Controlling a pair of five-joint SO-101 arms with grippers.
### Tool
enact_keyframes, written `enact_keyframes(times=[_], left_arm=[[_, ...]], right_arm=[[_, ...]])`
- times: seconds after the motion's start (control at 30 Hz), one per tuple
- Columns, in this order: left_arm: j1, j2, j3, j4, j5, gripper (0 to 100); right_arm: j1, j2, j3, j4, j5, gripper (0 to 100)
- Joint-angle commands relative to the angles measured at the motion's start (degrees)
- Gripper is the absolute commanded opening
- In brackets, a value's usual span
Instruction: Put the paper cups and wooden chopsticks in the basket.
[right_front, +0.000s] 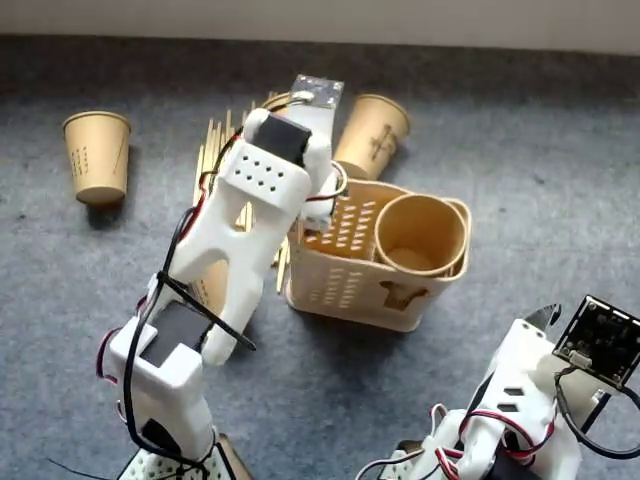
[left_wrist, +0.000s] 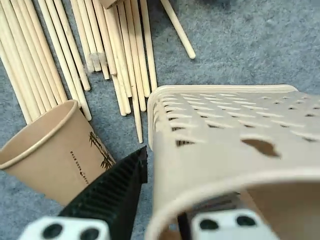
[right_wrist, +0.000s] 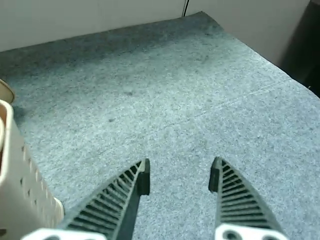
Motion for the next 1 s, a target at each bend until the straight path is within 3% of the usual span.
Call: enact_keyframes(times=[0.0,0.37,0.63,0.8,0.97], left_arm=[[0.2,0.2,-1.8,1.1,0.1,25],[-9.8,-12.4,-6.0,1.0,-14.0,25],[-24.5,-25.6,-6.0,-0.6,-14.8,25],[-33.7,-26.3,-5.7,-0.4,-14.8,25],[-36.4,-26.1,-2.2,-0.3,-16.4,26]], right_arm=[[0.7,-0.1,0.0,0.0,-0.5,20.3],[0.6,0.1,0.0,0.2,1.0,20.3],[-4.4,0.4,0.1,0.1,1.8,20.3],[-4.4,0.4,0.1,-0.1,1.8,20.3],[-4.4,1.3,0.0,-0.2,1.8,20.3]])
